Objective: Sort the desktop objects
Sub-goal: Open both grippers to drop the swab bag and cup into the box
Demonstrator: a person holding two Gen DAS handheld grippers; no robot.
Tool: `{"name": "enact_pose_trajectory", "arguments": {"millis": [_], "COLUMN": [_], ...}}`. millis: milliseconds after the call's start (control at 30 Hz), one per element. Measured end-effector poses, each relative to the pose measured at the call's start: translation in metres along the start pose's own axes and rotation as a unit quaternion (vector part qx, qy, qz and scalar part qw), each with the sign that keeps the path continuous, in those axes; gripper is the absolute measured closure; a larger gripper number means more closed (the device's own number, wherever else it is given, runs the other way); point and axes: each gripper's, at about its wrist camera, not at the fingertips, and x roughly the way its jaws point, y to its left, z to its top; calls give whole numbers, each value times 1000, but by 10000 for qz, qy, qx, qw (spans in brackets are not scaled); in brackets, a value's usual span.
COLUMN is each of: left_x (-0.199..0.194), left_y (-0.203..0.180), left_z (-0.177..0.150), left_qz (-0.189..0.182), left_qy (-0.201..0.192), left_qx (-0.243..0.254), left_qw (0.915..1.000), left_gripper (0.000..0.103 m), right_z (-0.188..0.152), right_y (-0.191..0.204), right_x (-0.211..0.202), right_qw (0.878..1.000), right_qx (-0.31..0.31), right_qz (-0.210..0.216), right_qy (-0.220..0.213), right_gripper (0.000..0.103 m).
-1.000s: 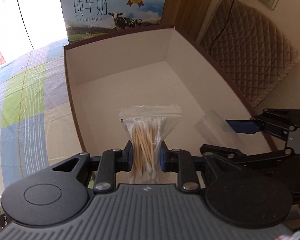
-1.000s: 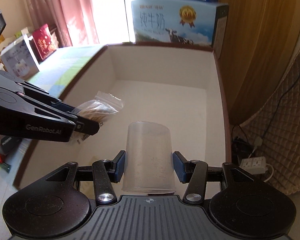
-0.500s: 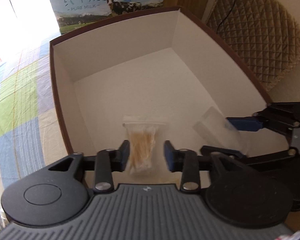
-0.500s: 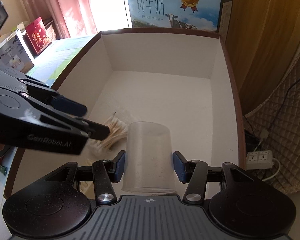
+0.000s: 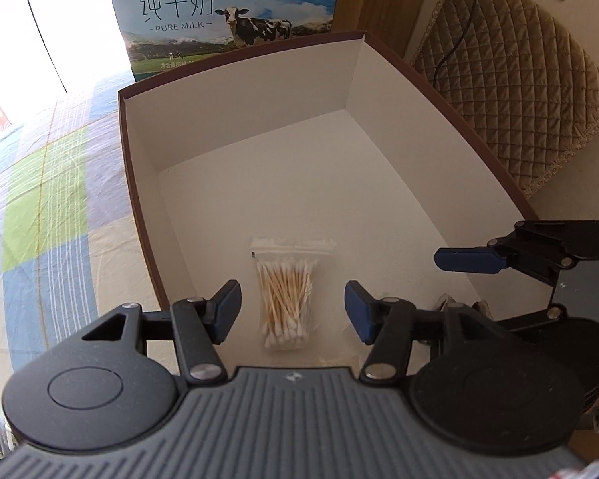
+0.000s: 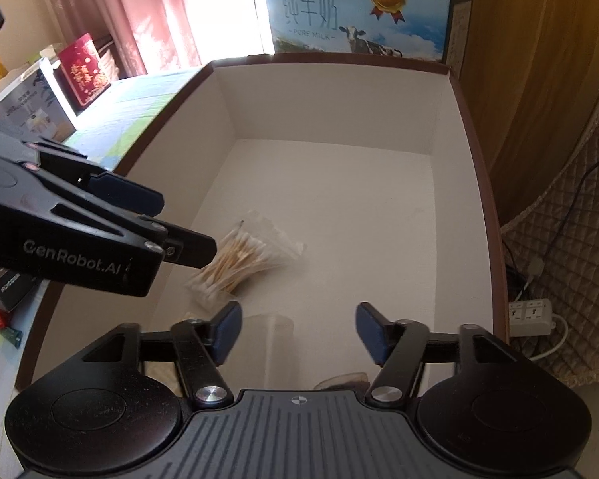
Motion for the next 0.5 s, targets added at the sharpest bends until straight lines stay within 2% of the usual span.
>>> {"name": "enact_pose_trajectory", "arguments": {"millis": [300,500], "left_x": [-21,-37], "left_y": [-7,-12], "left_z": [-8,-15], "left_qz": [36,218], "left_qy": [-173,-285], "left_qx": [46,59], "left_qw": [9998,9993], "left_gripper": [42,31], "right_z": [-13,-19], "right_y": [8,14], "right_x": [-25,-48], "right_qw": [9998,9991], "right_qx": [-122,-166], "right_qz": [-62,-54], "right_qy": [-175,-396], "right_gripper": [15,7]}}
